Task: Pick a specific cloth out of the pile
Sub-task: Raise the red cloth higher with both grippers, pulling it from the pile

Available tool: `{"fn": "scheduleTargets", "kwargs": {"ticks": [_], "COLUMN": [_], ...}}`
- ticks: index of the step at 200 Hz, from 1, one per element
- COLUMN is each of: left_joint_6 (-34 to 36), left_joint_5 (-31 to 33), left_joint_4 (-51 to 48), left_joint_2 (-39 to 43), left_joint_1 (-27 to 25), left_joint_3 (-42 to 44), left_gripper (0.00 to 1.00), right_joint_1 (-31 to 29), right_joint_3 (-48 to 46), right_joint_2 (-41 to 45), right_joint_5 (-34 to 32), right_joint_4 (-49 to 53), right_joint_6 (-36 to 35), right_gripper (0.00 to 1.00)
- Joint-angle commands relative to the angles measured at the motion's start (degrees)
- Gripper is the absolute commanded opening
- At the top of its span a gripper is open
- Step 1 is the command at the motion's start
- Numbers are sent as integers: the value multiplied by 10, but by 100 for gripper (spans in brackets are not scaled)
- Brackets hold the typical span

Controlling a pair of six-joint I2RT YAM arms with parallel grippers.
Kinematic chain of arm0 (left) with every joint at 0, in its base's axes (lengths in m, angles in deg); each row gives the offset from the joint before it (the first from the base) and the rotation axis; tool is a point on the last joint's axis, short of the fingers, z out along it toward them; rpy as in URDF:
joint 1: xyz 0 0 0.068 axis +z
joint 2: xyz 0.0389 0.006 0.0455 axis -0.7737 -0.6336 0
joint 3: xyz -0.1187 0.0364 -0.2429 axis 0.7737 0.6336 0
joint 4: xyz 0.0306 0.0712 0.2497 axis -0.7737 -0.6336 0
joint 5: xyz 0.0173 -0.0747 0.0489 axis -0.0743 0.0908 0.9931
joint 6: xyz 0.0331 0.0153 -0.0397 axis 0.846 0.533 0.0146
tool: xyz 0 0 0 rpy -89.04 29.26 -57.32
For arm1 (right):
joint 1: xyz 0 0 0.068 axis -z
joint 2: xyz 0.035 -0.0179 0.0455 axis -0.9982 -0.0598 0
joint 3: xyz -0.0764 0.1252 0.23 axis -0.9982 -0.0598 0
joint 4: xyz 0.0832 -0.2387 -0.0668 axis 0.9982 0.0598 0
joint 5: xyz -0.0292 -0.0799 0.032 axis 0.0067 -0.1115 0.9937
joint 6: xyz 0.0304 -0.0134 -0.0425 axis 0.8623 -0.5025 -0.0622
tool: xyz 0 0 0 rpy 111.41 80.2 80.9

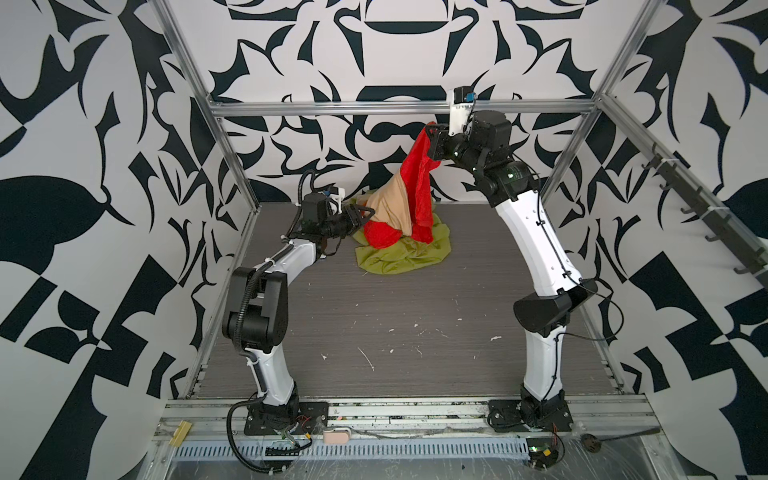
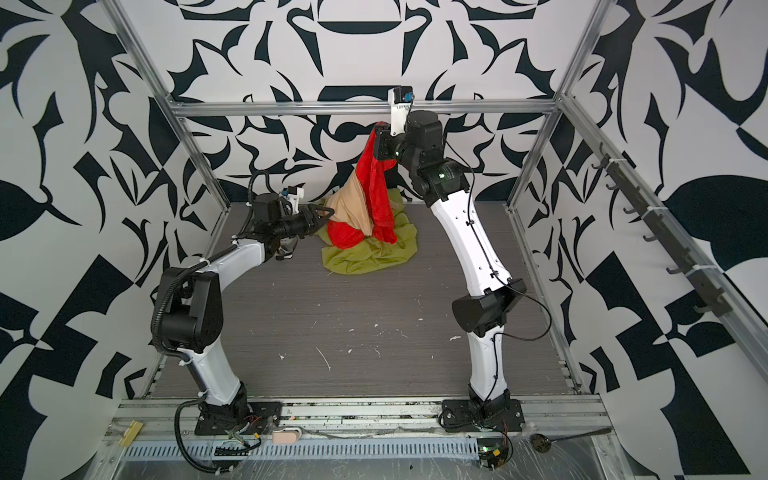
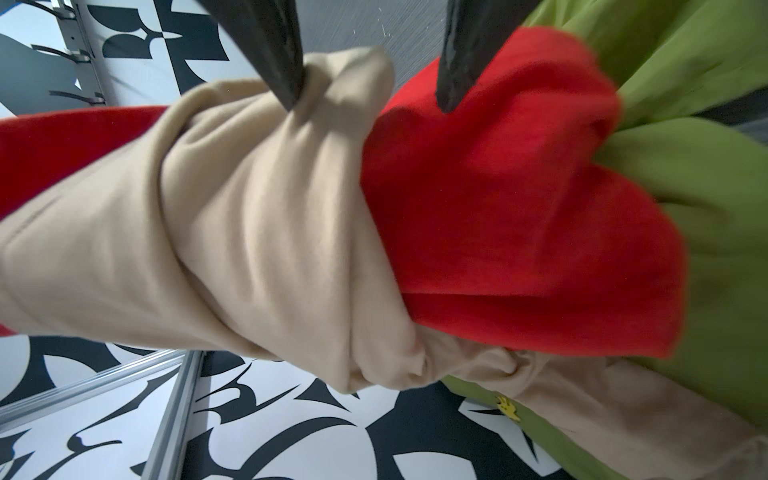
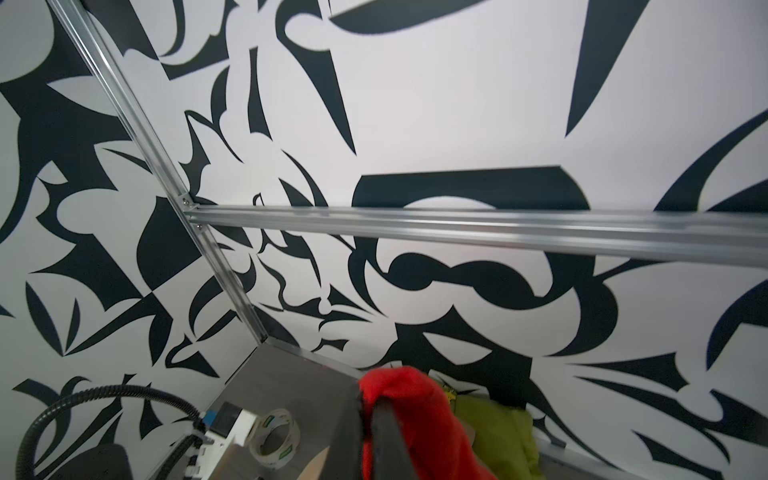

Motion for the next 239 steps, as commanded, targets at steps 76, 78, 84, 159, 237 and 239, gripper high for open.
{"fn": "scheduleTargets", "kwargs": {"ticks": [76, 78, 84, 159, 237, 239], "left_joint_6": [24, 25, 25, 94, 306, 311], "left_joint_5": [3, 3, 4, 4, -18, -17], "left_joint_4": [7, 7, 6, -52, -78, -77], "left_joint_2": [32, 32, 32, 70, 58, 56], "left_joint_1": [4, 3, 4, 12, -77, -81], "left_joint_3": [35, 35, 36, 19, -145, -149], "left_gripper": [69, 69, 69, 73, 74, 75], "right_joint_1": [2, 1, 1, -3, 54, 54], "right_joint_3": [94, 96, 103, 23, 25, 25], "right_joint_2": [18, 16, 11, -32, -53, -53], "right_joint_5": [-31, -29, -24, 87, 288, 289], "right_joint_4": [-88, -86, -79, 34, -8, -9], "right_joint_6": [-80, -79, -78, -23, 123, 124], "right_gripper": [0, 0, 0, 0, 0, 0]}}
